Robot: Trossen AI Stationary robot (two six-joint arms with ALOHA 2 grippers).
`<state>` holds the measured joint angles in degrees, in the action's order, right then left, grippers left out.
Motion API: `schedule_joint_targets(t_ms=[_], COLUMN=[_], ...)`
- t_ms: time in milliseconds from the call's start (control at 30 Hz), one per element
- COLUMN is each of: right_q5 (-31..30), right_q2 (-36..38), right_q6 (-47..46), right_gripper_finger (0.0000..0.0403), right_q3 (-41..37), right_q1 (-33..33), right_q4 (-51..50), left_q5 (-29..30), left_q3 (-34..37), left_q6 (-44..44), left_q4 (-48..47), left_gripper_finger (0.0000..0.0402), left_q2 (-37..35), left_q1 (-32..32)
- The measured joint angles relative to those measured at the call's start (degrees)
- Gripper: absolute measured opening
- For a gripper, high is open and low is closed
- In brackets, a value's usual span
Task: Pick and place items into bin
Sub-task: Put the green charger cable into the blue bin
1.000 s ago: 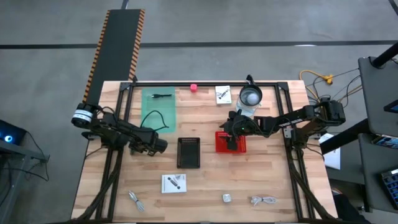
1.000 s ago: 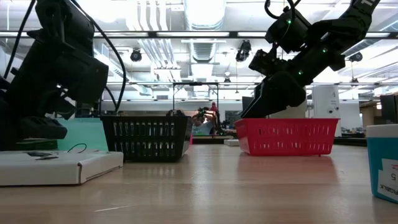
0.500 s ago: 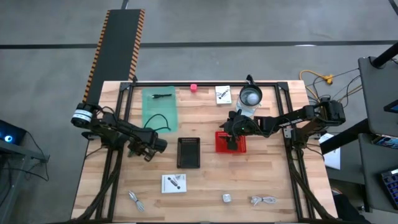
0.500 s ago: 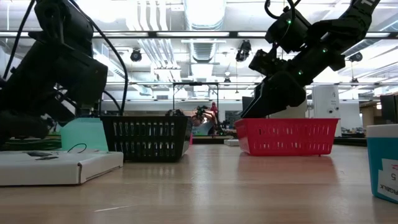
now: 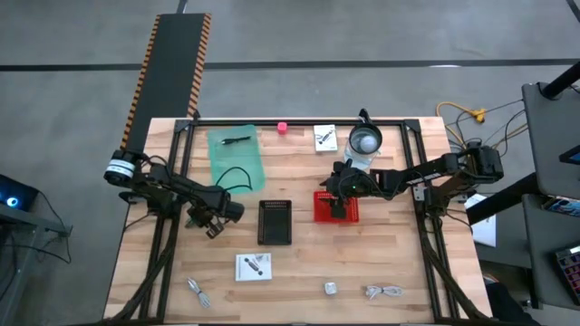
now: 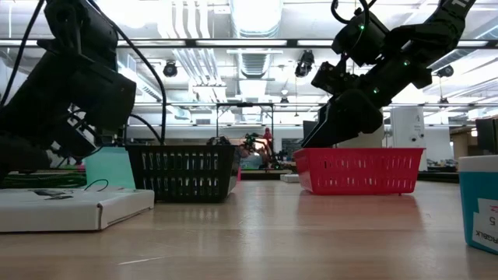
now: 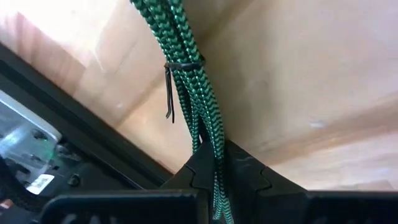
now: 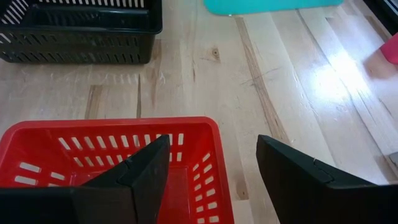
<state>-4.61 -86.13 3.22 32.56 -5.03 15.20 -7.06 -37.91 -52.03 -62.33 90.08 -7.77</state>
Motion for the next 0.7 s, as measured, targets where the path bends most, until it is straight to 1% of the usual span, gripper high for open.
schedule_joint_targets(t_ms=[233,500,700], right_q5=[0.01,0.01,0.00], right_q2=[-0.02,-0.01,0.00], right_q6=[0.00,0.00,0.24], right_gripper_finger=[0.0224,0.0224,0.0224], right_q3=[0.00,0.00,0.00], right_q1=[0.01,0.02,0.00], right_q4=[0.00,0.00,0.00], left_q5=[-4.13,-4.20,-6.60], left_q3=[-1.09,-1.43,-1.79], left_q6=[3.03,1.56,1.56], left_q4=[-2.38,-7.04,-8.33], left_gripper_finger=[0.0008,0.0008,0.0008], left_q2=[-1.10,-4.53,-7.71], left_q1=[-0.07,-0.07,-0.08])
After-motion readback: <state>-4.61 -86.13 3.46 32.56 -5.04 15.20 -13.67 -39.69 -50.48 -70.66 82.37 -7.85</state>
